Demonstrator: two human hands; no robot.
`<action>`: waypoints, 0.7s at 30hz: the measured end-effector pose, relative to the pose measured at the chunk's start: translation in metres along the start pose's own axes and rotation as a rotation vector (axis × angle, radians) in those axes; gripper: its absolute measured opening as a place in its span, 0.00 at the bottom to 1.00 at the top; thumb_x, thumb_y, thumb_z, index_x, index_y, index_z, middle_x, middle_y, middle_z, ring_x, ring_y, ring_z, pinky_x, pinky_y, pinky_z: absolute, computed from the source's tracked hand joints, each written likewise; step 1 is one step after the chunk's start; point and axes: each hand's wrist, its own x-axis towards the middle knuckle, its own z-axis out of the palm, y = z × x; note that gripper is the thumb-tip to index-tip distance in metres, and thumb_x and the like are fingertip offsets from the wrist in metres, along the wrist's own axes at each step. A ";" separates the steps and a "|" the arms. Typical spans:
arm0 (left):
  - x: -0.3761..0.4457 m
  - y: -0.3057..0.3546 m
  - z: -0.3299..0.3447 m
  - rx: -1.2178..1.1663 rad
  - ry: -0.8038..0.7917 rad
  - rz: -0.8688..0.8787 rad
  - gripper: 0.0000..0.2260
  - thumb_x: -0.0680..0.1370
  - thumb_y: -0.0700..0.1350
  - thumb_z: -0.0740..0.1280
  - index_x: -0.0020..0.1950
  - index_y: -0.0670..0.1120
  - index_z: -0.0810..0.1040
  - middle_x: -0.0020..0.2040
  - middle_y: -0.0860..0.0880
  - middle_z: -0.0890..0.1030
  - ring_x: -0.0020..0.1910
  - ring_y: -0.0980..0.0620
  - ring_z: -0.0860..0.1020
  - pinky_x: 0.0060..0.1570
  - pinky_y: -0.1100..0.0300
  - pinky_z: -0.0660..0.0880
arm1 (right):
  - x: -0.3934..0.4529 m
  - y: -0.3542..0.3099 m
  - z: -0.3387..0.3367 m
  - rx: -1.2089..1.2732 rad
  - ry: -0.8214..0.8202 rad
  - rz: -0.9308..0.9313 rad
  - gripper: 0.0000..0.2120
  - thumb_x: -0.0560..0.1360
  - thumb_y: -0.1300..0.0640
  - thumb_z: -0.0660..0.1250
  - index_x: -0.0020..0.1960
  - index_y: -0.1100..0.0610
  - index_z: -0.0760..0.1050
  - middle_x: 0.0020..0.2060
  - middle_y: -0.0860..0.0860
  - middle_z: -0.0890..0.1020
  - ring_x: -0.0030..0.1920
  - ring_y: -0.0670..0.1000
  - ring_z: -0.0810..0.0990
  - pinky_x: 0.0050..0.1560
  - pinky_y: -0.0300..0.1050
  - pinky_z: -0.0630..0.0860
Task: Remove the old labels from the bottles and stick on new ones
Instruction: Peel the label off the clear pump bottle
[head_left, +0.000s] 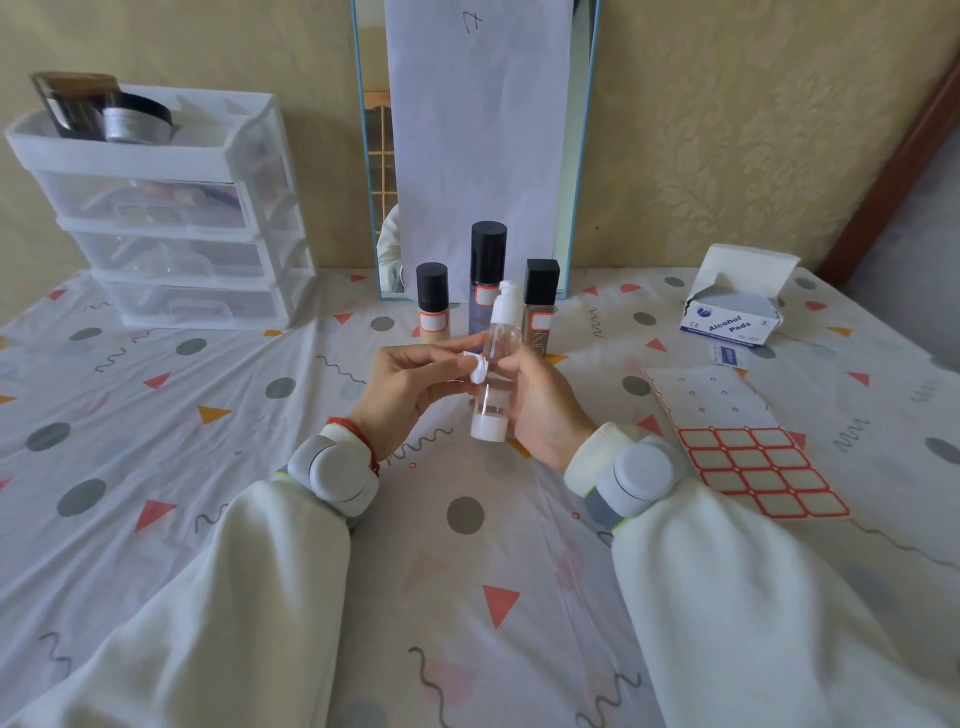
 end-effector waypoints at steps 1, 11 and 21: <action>0.000 0.000 0.000 -0.006 0.003 0.002 0.07 0.73 0.31 0.66 0.43 0.37 0.84 0.57 0.42 0.82 0.52 0.41 0.82 0.47 0.56 0.79 | 0.000 0.001 -0.001 0.012 -0.006 0.001 0.14 0.79 0.61 0.53 0.52 0.55 0.78 0.49 0.55 0.81 0.51 0.53 0.78 0.52 0.47 0.74; 0.001 -0.001 0.000 -0.008 -0.005 0.016 0.08 0.73 0.33 0.67 0.42 0.41 0.86 0.55 0.45 0.83 0.50 0.43 0.83 0.46 0.58 0.79 | 0.005 0.005 -0.001 -0.013 0.055 0.008 0.14 0.81 0.53 0.55 0.52 0.52 0.80 0.54 0.56 0.81 0.58 0.57 0.78 0.57 0.50 0.75; 0.001 -0.002 -0.001 -0.017 0.004 0.013 0.05 0.72 0.32 0.68 0.43 0.35 0.83 0.55 0.42 0.83 0.49 0.42 0.82 0.45 0.57 0.79 | 0.007 0.005 -0.003 -0.091 0.081 0.020 0.18 0.82 0.56 0.51 0.68 0.60 0.69 0.62 0.63 0.76 0.63 0.61 0.74 0.68 0.61 0.68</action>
